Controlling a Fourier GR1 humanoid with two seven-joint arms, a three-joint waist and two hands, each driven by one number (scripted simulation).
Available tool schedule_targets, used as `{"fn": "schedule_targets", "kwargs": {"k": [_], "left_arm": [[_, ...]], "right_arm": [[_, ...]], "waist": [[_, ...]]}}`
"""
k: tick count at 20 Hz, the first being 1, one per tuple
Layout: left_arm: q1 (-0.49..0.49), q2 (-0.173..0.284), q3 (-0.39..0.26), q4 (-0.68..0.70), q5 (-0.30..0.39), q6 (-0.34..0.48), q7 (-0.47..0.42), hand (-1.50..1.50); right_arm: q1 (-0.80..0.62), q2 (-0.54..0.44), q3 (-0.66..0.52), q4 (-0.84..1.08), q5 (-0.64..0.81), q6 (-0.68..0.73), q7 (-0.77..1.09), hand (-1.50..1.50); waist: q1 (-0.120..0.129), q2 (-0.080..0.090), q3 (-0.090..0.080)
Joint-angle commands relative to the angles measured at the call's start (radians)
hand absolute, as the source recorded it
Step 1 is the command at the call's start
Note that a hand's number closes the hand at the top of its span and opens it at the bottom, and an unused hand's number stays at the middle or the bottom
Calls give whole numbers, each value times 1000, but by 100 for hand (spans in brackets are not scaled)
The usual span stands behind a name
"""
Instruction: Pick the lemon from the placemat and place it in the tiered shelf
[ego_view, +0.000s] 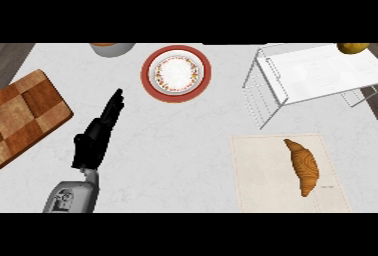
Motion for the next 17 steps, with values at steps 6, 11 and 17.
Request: {"fn": "schedule_targets", "kwargs": {"k": [6, 11, 17], "left_arm": [[10, 34, 33, 2, 24, -25, -11, 0], [18, 24, 32, -23, 29, -18, -3, 0], [16, 28, 31, 11, 20, -20, -18, 0]], "right_arm": [[188, -262, -184, 109, -148, 263, 117, -150], [372, -400, -298, 186, -207, 441, 6, -150], [534, -535, -460, 394, -294, 638, -164, -150]], "waist": [[-11, 1, 1], [-16, -1, 2], [-16, 2, 2]]}}
